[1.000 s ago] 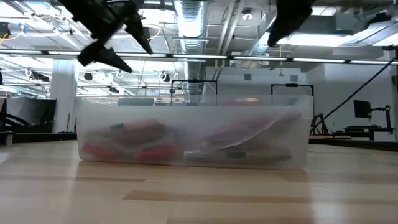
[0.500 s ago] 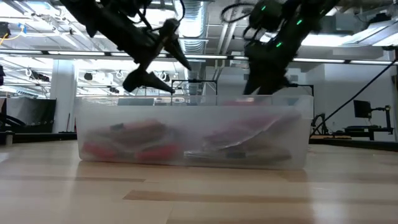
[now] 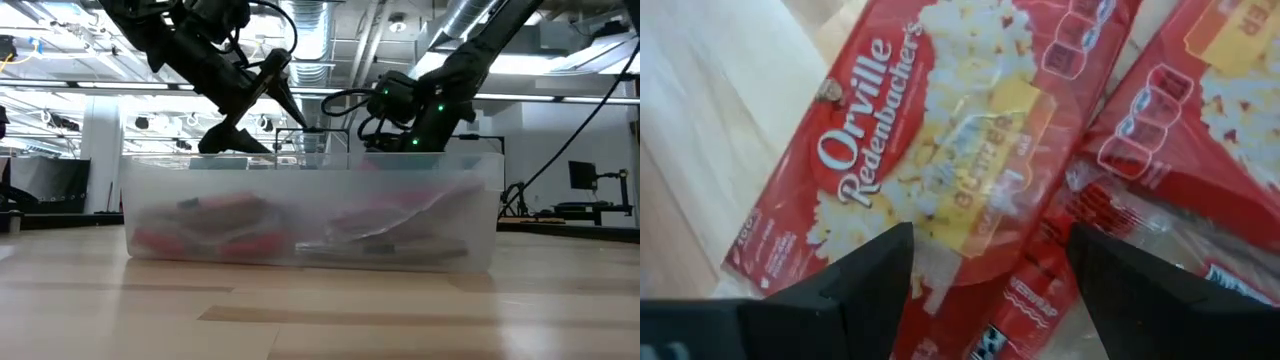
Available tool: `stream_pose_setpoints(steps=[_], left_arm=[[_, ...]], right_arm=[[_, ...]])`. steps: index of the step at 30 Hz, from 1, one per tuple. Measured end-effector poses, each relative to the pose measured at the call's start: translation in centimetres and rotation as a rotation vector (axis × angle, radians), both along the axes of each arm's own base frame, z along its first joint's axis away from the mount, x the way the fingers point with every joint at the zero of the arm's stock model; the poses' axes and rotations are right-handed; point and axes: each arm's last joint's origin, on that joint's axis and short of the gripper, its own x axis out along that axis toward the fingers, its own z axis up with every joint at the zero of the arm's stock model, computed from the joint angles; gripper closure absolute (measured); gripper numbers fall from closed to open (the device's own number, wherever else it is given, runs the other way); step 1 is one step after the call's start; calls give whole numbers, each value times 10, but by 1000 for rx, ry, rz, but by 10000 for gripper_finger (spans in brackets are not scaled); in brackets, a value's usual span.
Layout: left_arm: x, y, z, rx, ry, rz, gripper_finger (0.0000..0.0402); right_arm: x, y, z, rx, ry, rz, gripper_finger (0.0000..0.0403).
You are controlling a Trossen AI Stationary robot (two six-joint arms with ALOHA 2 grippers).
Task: Sort popcorn bags into baskets
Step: Put the red popcorn bag into the transparent bin
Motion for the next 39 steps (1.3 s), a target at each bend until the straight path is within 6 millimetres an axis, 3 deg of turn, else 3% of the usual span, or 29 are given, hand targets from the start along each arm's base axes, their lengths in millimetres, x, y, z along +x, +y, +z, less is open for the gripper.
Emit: stream_pose_setpoints(steps=[4, 13, 21, 26, 39], left_arm=[[-1, 4, 1, 16, 2, -40, 82], [-9, 29, -1, 43, 22, -170, 82], [-20, 54, -7, 50, 75, -132, 82], [-19, 58, -11, 44, 76, -150, 82], [-16, 53, -13, 45, 80, -206, 82]], right_arm=[[4, -7, -1, 13, 2, -14, 108], [19, -19, 29, 4, -67, -53, 108], [31, -21, 7, -8, 29, -75, 108], [32, -19, 5, 8, 64, -71, 108], [48, 0, 26, 2, 51, -10, 108]])
